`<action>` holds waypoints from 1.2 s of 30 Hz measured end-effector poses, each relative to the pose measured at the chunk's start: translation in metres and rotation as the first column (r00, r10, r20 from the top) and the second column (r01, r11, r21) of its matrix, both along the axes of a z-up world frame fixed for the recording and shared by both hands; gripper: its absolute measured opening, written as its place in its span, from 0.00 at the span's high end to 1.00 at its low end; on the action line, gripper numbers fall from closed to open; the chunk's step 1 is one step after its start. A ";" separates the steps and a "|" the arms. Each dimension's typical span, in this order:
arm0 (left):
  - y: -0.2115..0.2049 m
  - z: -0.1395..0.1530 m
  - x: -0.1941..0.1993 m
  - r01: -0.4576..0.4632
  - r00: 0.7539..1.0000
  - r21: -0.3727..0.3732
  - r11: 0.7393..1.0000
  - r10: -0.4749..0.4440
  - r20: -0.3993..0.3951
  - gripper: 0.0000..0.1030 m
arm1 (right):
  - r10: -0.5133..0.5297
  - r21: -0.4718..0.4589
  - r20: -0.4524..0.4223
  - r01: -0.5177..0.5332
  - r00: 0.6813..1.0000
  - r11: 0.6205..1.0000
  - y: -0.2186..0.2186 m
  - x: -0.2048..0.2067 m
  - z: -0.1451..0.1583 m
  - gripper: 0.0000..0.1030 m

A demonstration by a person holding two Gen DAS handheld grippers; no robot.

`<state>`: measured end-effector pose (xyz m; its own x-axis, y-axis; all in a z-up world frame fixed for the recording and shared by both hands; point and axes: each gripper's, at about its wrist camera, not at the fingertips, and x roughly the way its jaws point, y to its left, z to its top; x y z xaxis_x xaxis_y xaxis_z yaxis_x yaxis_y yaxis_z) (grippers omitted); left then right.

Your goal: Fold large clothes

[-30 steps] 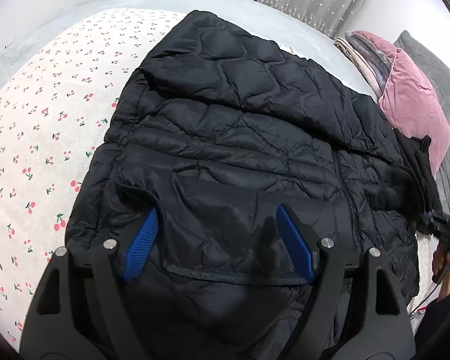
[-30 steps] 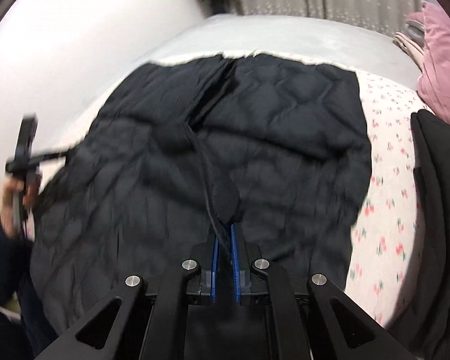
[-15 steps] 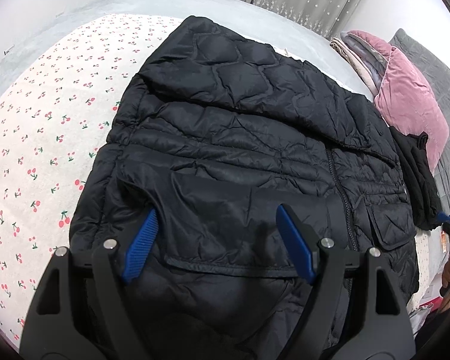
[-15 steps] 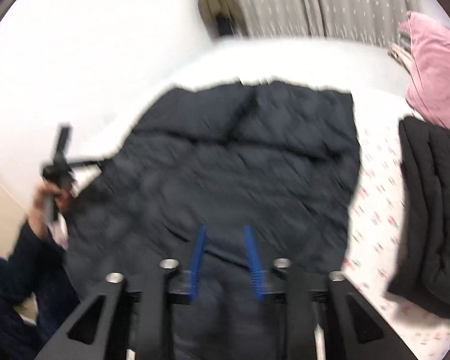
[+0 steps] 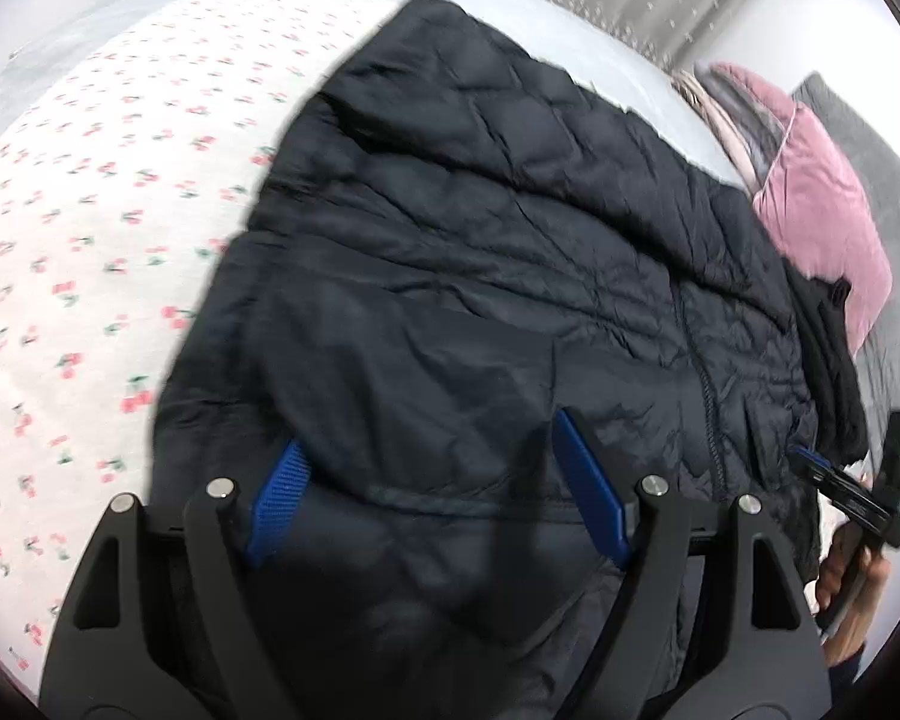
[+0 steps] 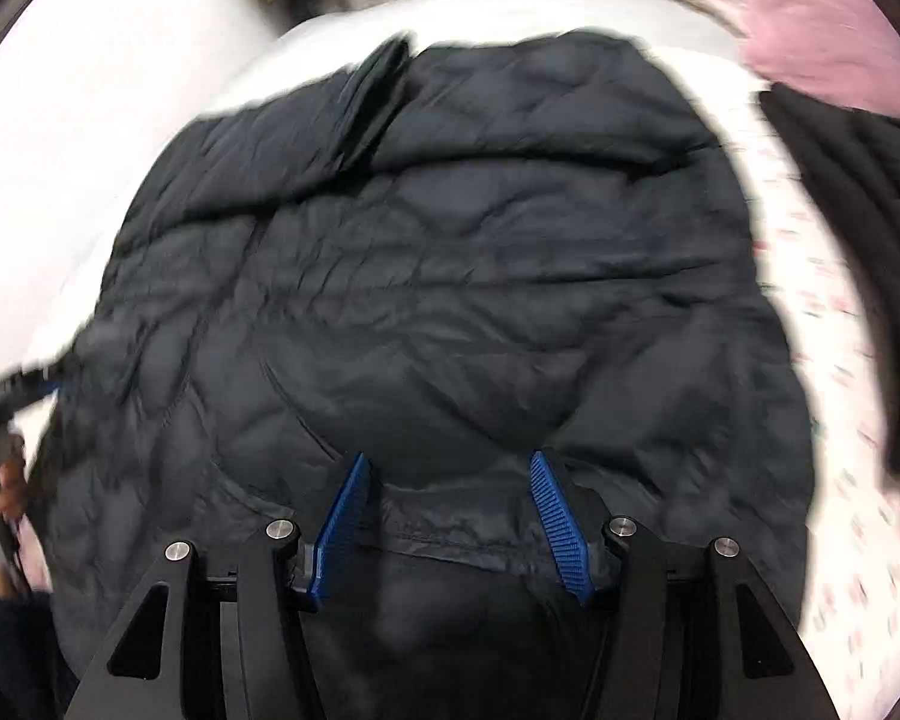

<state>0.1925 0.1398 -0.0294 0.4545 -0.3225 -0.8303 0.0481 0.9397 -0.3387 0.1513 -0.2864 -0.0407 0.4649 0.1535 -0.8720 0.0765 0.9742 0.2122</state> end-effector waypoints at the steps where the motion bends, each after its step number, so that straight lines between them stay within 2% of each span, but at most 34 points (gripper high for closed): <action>1: 0.004 0.005 -0.003 -0.002 1.000 -0.010 1.000 0.002 0.010 0.23 | -0.019 0.039 0.045 0.017 0.999 0.999 -0.001 -0.010 0.011 0.44; 3: 0.016 0.017 -0.015 0.000 0.999 -0.028 1.000 0.001 0.046 0.23 | -0.081 0.156 0.139 0.059 0.987 0.986 -0.009 -0.036 0.030 0.44; 5: 0.025 0.022 -0.026 -0.004 0.998 -0.022 1.000 0.006 0.066 0.23 | -0.176 0.237 0.168 0.134 0.970 0.962 -0.020 -0.058 0.037 0.43; 7: 0.038 0.024 -0.037 -0.011 0.998 -0.015 1.000 0.012 0.066 0.23 | -0.294 0.335 0.179 0.223 0.939 0.916 -0.036 -0.090 0.034 0.43; 9: 0.052 0.022 -0.050 -0.019 0.998 -0.017 1.000 0.020 0.058 0.23 | -0.353 0.369 0.171 0.272 0.920 0.888 -0.044 -0.112 0.029 0.43; 12: 0.077 0.016 -0.072 -0.041 0.998 -0.010 0.999 0.042 0.052 0.23 | -0.420 0.359 0.149 0.346 0.895 0.867 -0.055 -0.146 0.021 0.43; 15: 0.099 0.003 -0.100 -0.055 0.997 -0.015 0.998 0.055 0.048 0.23 | -0.482 0.386 0.134 0.402 0.866 0.830 -0.072 -0.184 0.019 0.43; 18: 0.117 -0.016 -0.118 -0.084 0.996 -0.076 0.994 0.084 0.003 0.23 | -0.561 0.428 0.108 0.471 0.821 0.771 -0.088 -0.216 0.018 0.42; 20: 0.122 -0.027 -0.121 -0.100 0.995 -0.150 0.984 0.095 -0.044 0.23 | -0.573 0.439 0.064 0.493 0.817 0.751 -0.096 -0.221 0.013 0.40; 22: 0.118 -0.032 -0.121 -0.093 0.995 -0.207 0.974 0.082 -0.062 0.23 | -0.571 0.413 0.010 0.516 0.821 0.750 -0.100 -0.217 0.007 0.40; 23: 0.112 -0.032 -0.120 -0.082 0.996 -0.206 0.975 0.072 -0.054 0.23 | -0.570 0.387 -0.025 0.534 0.821 0.752 -0.103 -0.215 0.003 0.40; 26: 0.089 -0.030 -0.119 -0.016 1.000 -0.165 0.986 0.012 -0.021 0.23 | -0.544 0.385 -0.055 0.520 0.837 0.762 -0.105 -0.214 -0.004 0.40; 28: 0.078 -0.031 -0.118 0.020 1.000 -0.162 0.987 -0.024 -0.020 0.23 | -0.593 0.300 -0.066 0.583 0.803 0.755 -0.108 -0.216 -0.004 0.40; 30: 0.067 -0.032 -0.117 0.046 0.999 -0.138 0.989 -0.048 -0.017 0.28 | -0.629 0.229 -0.050 0.622 0.775 0.749 -0.111 -0.221 -0.003 0.40; 31: 0.064 -0.031 -0.117 0.051 0.998 -0.129 0.990 -0.053 -0.013 0.33 | -0.621 0.227 -0.045 0.614 0.782 0.756 -0.111 -0.221 -0.003 0.40; 34: 0.055 -0.025 -0.116 0.071 0.997 -0.136 0.988 -0.069 0.013 0.67 | -0.507 0.283 -0.075 0.506 0.859 0.815 -0.103 -0.210 -0.013 0.40; 35: 0.054 -0.020 -0.116 0.071 0.997 -0.133 0.989 -0.067 0.035 0.74 | -0.480 0.290 -0.082 0.482 0.873 0.827 -0.100 -0.205 -0.015 0.41; 36: 0.053 -0.013 -0.117 0.068 0.996 -0.139 0.988 -0.059 0.067 0.76 | -0.458 0.286 -0.087 0.463 0.885 0.839 -0.095 -0.201 -0.017 0.46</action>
<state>0.0753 0.1930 -0.0421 0.4787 -0.4646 -0.7450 0.1313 0.8769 -0.4625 -0.0493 -0.3818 -0.0582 0.5332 0.1715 -0.8285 0.5062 0.7200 0.4748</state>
